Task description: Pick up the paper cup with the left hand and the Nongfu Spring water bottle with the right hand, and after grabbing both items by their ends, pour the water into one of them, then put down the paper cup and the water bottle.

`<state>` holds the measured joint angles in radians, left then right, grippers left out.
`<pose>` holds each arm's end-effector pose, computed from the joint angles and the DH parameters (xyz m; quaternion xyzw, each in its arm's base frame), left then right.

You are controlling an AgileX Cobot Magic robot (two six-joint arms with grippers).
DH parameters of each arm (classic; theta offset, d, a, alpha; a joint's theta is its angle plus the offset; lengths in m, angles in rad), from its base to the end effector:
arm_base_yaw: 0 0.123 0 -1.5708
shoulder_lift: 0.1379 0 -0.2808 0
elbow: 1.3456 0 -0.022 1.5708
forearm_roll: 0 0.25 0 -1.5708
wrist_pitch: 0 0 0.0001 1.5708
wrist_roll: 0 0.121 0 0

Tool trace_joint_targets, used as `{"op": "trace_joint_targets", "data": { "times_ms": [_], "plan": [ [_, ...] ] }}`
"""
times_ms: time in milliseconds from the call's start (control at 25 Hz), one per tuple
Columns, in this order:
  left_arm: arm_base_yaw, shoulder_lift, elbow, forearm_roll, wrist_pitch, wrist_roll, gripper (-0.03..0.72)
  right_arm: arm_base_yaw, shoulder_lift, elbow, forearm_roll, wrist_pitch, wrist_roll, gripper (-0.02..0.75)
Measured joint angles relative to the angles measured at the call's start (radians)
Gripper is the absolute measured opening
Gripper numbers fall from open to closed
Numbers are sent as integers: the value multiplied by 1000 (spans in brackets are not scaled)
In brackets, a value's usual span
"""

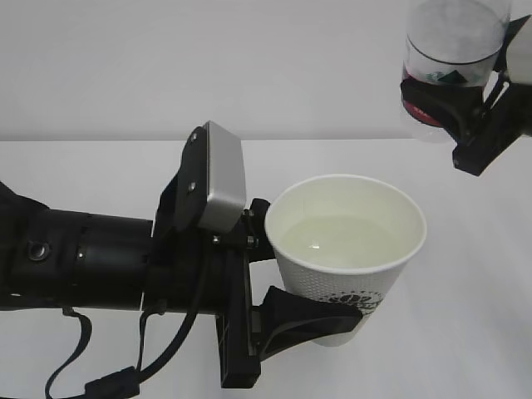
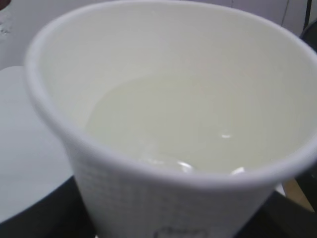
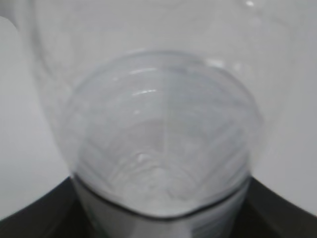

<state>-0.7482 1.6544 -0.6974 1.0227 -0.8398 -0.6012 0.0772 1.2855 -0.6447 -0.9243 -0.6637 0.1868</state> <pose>0.1880 -0.2793 0.1886 0.5328 0.5883 -0.4059 0.4531 0.2823 0.0814 0.2761 -0.4056 0.6203 0.0100 0.6713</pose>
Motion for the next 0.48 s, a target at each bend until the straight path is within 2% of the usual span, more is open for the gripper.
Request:
{"op": "trace_joint_targets", "data": {
  "times_ms": [480],
  "plan": [
    [0,0,0,0,0,0,504,0,-2,128,198,-52,-58,477]
  ]
}}
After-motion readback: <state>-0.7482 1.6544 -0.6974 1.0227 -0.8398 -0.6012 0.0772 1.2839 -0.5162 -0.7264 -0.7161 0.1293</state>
